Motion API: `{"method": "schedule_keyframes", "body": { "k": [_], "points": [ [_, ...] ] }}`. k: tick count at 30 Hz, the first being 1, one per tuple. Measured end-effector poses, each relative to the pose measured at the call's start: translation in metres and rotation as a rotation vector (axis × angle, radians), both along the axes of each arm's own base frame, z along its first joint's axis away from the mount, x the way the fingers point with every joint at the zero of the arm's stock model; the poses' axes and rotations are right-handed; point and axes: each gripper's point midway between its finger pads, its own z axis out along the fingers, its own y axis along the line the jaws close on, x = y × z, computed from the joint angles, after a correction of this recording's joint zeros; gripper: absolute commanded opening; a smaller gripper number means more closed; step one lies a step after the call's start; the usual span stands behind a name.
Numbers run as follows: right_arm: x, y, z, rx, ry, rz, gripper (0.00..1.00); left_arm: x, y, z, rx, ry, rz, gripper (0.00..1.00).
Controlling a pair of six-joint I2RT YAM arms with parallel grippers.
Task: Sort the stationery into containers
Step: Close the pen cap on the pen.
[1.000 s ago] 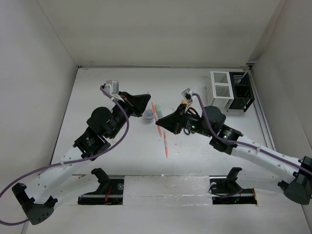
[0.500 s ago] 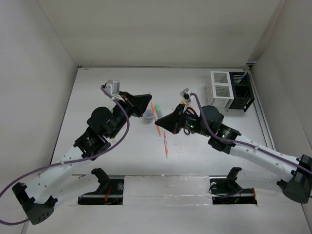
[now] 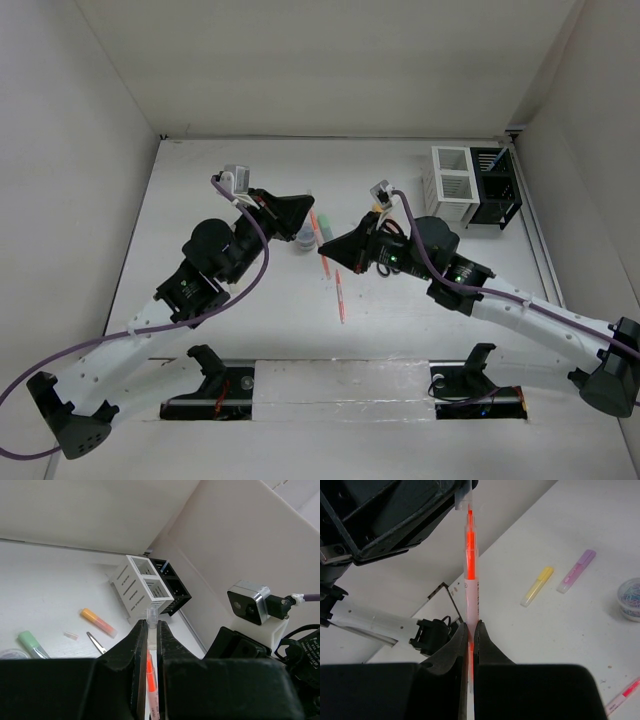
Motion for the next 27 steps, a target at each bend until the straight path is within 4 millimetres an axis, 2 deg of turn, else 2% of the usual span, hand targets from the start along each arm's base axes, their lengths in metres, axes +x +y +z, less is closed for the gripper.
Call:
{"method": "schedule_keyframes", "body": {
  "k": [27],
  "points": [
    [-0.004,0.001,0.0,0.001,0.0,0.026,0.0,0.006,0.014,0.004,-0.034,0.004,0.082,0.0]
  ]
}}
